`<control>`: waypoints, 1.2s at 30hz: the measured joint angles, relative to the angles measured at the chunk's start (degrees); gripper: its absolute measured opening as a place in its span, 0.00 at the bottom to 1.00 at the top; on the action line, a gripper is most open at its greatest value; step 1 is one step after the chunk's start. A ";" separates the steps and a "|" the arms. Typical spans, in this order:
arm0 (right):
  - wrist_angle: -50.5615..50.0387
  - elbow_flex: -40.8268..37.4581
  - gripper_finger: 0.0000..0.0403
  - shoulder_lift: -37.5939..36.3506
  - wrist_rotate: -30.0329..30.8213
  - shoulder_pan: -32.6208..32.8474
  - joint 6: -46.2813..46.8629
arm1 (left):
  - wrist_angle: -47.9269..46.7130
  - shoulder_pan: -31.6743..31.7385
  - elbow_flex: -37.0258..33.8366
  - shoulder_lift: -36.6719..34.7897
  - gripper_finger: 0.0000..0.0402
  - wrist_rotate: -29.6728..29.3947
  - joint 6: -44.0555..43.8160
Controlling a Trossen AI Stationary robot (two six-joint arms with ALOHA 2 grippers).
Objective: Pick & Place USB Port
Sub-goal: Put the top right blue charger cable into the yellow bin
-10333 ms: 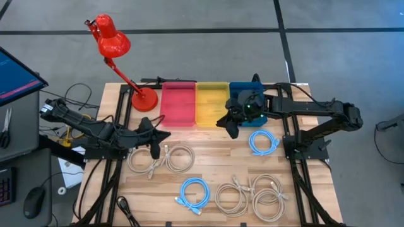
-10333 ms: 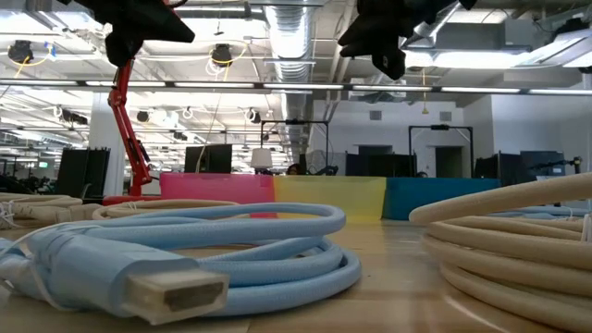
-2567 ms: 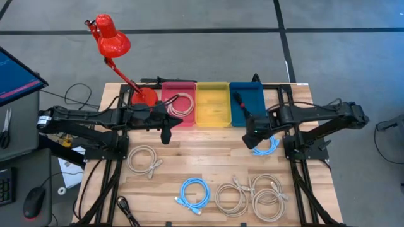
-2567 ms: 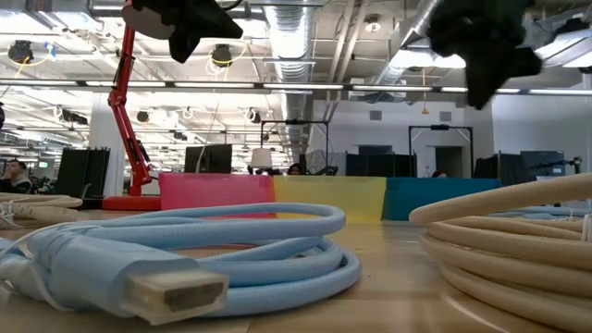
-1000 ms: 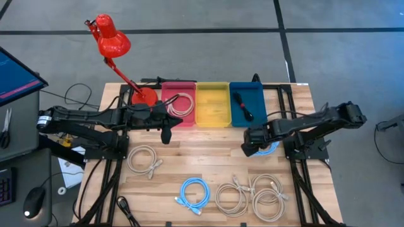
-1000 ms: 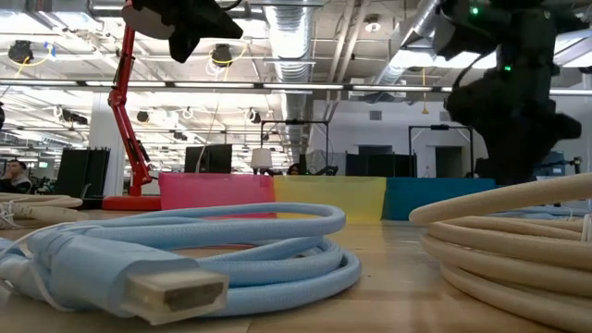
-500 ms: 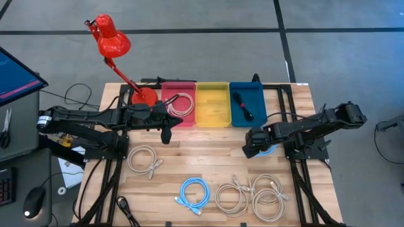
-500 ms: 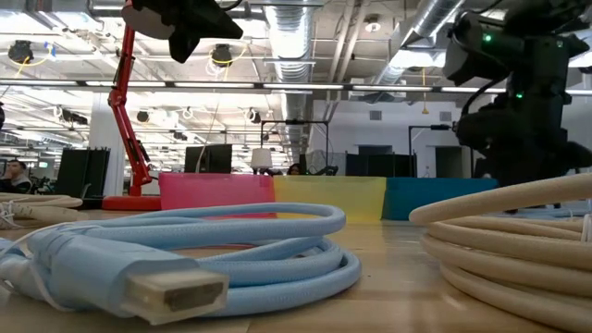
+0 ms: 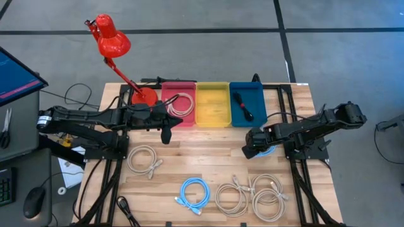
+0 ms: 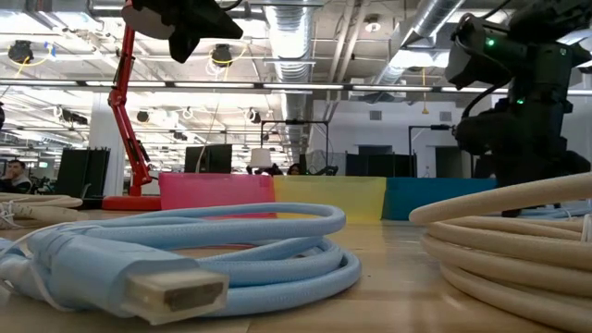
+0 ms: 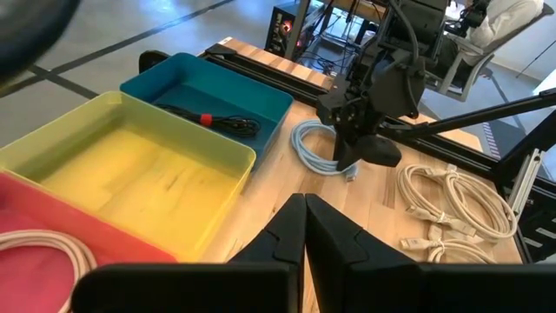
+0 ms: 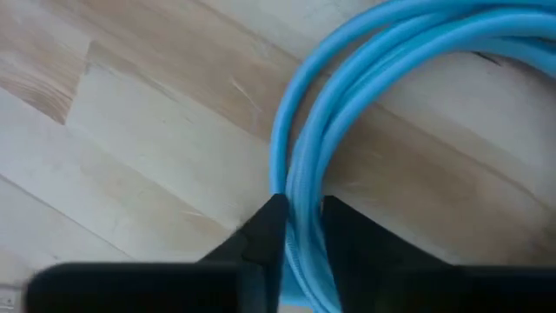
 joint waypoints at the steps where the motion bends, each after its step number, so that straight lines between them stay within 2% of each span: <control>1: 0.02 -0.01 0.13 0.00 0.00 0.00 -0.44 | 0.01 0.00 0.00 0.00 0.02 0.00 0.01; 4: 0.05 0.07 0.03 -0.05 0.11 0.10 -1.12 | -0.01 0.00 0.00 0.00 0.02 0.00 0.00; 11: -0.55 1.52 0.02 0.11 -1.08 1.07 -1.76 | -0.01 0.00 0.00 0.00 0.02 0.00 -0.01; 17: -1.29 7.44 0.01 0.13 -1.23 3.12 -3.21 | -0.01 0.00 0.00 0.00 0.02 0.01 -0.01; 24: -9.70 18.55 0.01 0.11 1.73 4.35 -6.35 | -0.01 0.02 0.00 0.00 0.02 0.00 0.01; 30: -12.66 27.64 0.00 0.09 6.11 1.91 -12.83 | -0.01 0.02 0.00 0.00 0.02 -0.61 -0.01; 36: -12.08 33.00 0.00 0.07 7.72 -4.48 -20.87 | -0.01 0.02 0.00 0.00 0.02 -1.18 0.01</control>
